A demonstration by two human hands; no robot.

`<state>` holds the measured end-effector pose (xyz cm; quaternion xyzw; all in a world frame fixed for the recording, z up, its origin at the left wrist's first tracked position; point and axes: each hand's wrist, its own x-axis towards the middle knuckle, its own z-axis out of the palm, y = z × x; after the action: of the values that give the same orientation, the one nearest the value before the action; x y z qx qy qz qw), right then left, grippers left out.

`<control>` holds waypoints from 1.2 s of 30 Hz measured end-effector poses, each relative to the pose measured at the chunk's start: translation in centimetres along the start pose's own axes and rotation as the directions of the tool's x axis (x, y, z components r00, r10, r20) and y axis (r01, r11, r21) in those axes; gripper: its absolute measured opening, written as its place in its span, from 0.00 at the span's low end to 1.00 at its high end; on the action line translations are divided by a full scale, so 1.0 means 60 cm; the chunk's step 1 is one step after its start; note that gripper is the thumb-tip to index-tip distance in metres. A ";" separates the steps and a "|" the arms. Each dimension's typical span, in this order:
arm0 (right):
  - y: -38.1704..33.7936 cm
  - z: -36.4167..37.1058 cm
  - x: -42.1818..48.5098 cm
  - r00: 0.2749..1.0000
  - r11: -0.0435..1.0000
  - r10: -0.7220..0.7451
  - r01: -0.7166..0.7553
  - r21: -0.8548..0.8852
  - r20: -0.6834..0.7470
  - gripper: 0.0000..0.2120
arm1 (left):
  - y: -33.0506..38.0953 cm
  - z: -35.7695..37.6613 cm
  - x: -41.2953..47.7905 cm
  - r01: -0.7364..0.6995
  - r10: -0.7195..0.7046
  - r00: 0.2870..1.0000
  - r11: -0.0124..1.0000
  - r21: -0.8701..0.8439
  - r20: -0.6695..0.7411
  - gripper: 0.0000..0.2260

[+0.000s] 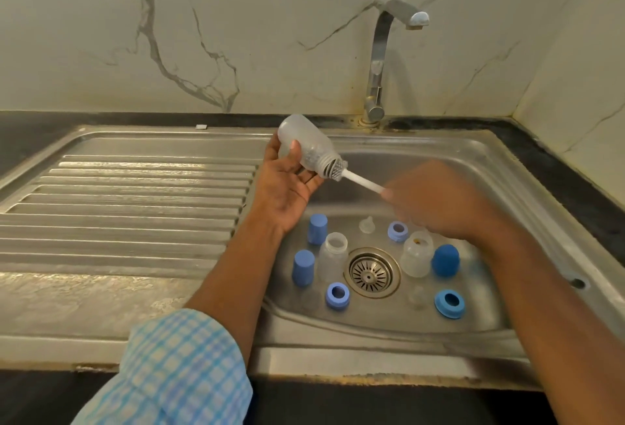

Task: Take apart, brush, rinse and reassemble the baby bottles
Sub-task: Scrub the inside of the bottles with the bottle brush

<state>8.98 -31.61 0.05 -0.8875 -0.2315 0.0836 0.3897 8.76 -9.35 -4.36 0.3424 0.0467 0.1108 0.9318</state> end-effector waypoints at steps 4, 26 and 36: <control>-0.011 0.028 0.007 0.987 0.999 -0.008 0.002 -0.037 -0.162 0.07 | -0.019 0.006 -0.007 0.016 -0.016 0.997 1.000 -0.002 0.079 0.20; -0.014 0.015 0.022 0.999 0.971 -0.032 0.031 -0.235 -0.002 0.17 | -0.009 0.001 0.012 -0.013 0.028 0.995 0.987 0.158 -0.093 0.24; -0.014 0.028 0.016 0.997 0.999 0.044 -0.044 -0.003 -0.057 0.11 | -0.035 0.019 -0.012 0.093 -0.102 0.985 0.993 0.071 0.138 0.22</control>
<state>8.97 -29.58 -0.45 -0.8951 -0.2009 0.0664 0.3923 8.62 -11.80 -4.84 0.3764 0.0007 0.0389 0.9256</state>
